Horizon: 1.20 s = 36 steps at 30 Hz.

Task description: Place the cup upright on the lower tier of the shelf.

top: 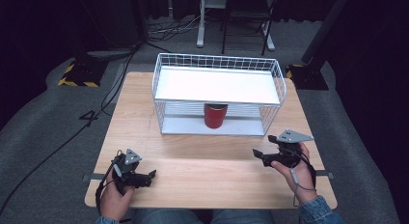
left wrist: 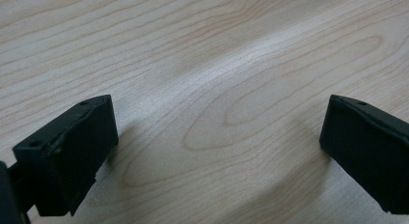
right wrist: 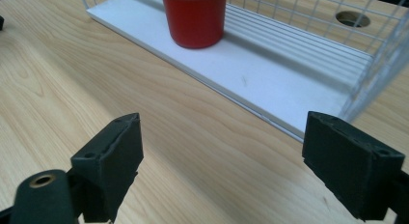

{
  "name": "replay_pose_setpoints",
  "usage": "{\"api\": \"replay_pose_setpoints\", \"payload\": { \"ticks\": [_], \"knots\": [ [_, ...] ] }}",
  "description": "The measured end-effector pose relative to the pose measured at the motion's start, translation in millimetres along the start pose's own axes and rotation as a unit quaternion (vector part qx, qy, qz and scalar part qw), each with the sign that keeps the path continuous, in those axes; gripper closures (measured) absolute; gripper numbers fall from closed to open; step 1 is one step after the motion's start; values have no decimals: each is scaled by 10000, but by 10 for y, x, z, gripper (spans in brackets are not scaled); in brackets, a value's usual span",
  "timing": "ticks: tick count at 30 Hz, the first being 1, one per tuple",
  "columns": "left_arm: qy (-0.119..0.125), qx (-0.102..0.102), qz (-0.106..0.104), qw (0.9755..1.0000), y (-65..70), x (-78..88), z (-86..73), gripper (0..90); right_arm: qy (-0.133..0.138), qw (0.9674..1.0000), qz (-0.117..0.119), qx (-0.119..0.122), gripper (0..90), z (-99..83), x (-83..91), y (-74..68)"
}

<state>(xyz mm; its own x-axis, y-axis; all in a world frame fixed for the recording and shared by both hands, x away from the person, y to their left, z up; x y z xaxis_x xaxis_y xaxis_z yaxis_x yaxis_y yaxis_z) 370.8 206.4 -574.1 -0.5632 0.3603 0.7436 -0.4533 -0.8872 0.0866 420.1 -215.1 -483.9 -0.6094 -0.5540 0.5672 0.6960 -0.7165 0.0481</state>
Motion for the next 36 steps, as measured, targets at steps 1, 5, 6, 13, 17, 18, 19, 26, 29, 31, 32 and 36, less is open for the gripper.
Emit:
{"api": "replay_pose_setpoints", "payload": {
  "ticks": [1, 5, 6, 13, 17, 18, 19, 26, 29, 31, 32, 36],
  "knots": [
    [2, 2, -1, 10000, 0, -2, 2, 2, -20, 10000, -9, -11, 149, -19, 19, 6],
    [-4, -9, -32, 10000, 2, -6, 6, 2, -91, 9999, -26, -64, 149, -117, 103, 36],
    [-3, -21, -27, 10000, -1, -7, 8, 2, -108, 9999, -21, -103, 150, -169, 129, 46],
    [-6, -27, -24, 10000, -2, -7, 8, 2, -300, 9989, 86, -355, 152, -424, 142, 70],
    [-6, -27, -24, 10000, -2, -7, 8, 2, -399, 9983, 110, -420, 152, -518, 143, 67],
    [-6, -26, -25, 10000, -2, -7, 8, 2, -415, 9982, 117, -423, 152, -544, 142, 69],
    [-10, -16, -29, 10000, 0, -7, 7, 2, -445, 9980, 102, -448, 152, -570, 143, 69],
    [-8, -26, -22, 10000, -2, -6, 8, 2, -693, 9963, 79, -509, 155, -776, 112, 63],
    [-6, -26, -24, 10000, -2, -7, 8, 2, -845, 9950, 46, -533, 155, -903, 84, 71],
    [-9, -16, -28, 10000, 0, -7, 7, 2, -876, 9947, 50, -544, 155, -928, 78, 70],
    [-3, -32, -21, 10000, -3, -7, 9, 2, -932, 9941, 41, -550, 156, -969, 67, 68],
    [-7, -27, -24, 10000, -2, -7, 8, 2, -914, 9949, -42, -430, 155, -994, 51, 70]
  ]
}}
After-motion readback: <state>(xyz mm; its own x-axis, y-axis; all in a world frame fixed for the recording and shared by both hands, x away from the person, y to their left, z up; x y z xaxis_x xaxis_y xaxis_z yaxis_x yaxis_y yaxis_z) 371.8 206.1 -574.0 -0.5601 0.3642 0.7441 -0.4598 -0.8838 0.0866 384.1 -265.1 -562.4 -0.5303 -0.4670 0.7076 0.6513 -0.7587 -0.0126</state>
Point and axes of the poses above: each handheld gripper's, and its own axes: x roughly backward along the jaws, z roughly out of its top, y roughly to its right, the point moved 9 cm from there along -x, roughly forward along the jaws, and after that the axes turned 5 degrees about x, right-handed, at the moved point
